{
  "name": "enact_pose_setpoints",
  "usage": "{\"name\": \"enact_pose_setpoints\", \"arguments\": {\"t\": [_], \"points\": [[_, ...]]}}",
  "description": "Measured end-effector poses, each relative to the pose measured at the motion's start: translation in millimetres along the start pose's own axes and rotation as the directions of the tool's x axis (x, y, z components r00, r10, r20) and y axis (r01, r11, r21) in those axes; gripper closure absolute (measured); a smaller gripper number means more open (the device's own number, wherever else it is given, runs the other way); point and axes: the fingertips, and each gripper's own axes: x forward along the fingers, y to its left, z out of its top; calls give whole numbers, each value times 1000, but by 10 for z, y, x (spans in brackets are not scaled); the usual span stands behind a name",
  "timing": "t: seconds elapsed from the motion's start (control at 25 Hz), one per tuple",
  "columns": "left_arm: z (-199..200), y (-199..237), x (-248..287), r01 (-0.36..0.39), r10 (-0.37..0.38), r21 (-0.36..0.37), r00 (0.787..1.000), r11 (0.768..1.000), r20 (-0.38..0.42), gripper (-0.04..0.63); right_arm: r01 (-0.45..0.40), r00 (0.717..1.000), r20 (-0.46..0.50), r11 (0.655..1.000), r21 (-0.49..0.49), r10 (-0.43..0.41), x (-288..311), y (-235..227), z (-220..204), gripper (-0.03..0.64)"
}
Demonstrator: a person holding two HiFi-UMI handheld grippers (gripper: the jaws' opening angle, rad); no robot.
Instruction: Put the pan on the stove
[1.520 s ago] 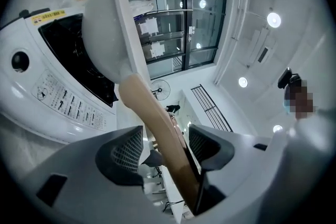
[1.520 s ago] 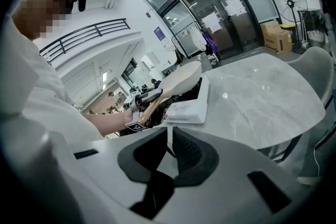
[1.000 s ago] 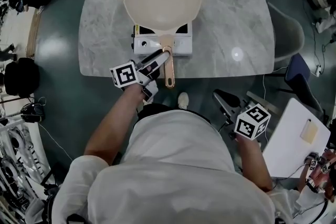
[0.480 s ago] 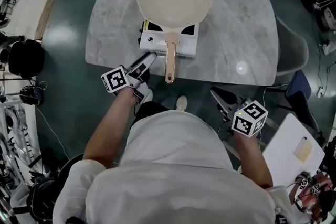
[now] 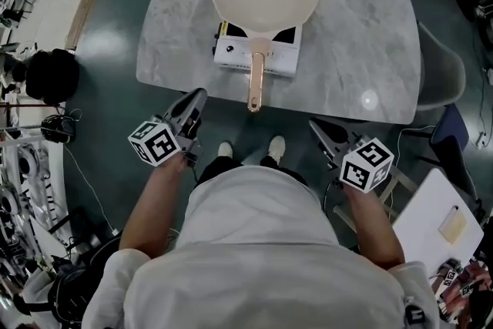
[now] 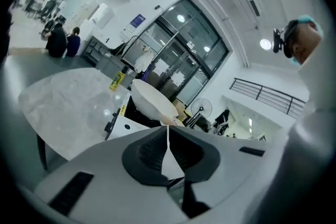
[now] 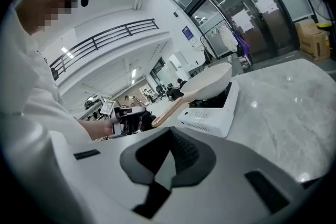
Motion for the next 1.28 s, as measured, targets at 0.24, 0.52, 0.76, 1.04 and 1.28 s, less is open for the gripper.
{"name": "enact_pose_setpoints", "arguments": {"t": [0.24, 0.52, 0.76, 1.04, 1.28], "points": [[-95, -337, -322, 110, -93, 171, 990, 979, -107, 577, 22, 1000, 12, 998, -57, -21, 103, 343, -17, 609], [-208, -591, -833, 252, -190, 311, 958, 916, -217, 577, 96, 995, 41, 989, -113, -92, 309, 851, -106, 610], [-239, -635, -1411, 330, -244, 348, 932, 878, -268, 577, 152, 987, 70, 983, -105, -145, 475, 1422, -327, 611], [-435, -570, -1940, 407, -275, 413, 898, 815, -342, 577, 214, 974, 90, 973, -85, -206, 559, 2004, -689, 611], [-557, -540, -2169, 440, -304, 386, 880, 811, -365, 577, 241, 968, 92, 968, -67, -234, 569, 2304, -908, 611]]}}
